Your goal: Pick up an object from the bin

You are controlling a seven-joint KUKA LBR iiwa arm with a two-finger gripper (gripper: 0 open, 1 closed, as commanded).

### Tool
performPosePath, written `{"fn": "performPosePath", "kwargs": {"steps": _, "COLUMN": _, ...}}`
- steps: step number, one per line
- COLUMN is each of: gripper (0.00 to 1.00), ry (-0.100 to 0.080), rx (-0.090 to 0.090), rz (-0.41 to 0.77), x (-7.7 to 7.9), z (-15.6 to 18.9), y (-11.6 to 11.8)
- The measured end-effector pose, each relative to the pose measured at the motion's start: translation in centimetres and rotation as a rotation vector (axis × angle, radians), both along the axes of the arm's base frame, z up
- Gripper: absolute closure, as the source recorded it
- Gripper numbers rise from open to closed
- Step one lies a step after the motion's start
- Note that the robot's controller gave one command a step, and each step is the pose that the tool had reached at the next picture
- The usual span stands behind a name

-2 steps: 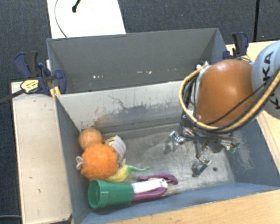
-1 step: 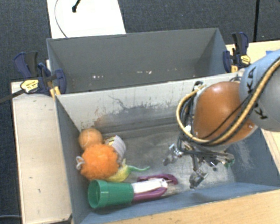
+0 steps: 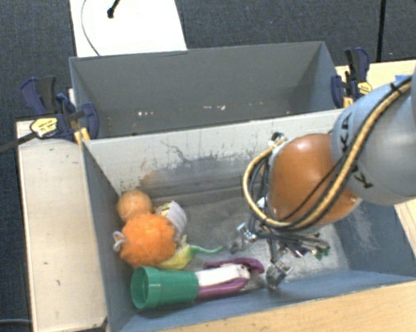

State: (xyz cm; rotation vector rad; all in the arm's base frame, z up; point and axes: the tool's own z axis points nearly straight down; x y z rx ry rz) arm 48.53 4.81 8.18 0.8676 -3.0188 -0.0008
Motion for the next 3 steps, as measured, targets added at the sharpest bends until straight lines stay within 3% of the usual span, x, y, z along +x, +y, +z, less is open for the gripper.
{"fn": "performPosePath", "kwargs": {"steps": 1, "gripper": 0.00, "ry": -0.003, "rx": 0.001, "rz": 0.059, "x": -0.6, "z": 1.5, "y": 1.4}}
{"fn": "performPosePath", "kwargs": {"steps": 2, "gripper": 0.00, "ry": -0.004, "rx": 0.001, "rz": -0.061, "x": -0.6, "z": 3.4, "y": 2.3}}
{"fn": "performPosePath", "kwargs": {"steps": 3, "gripper": 0.00, "ry": -0.004, "rx": 0.001, "rz": -0.147, "x": -0.6, "z": 0.7, "y": 4.1}}
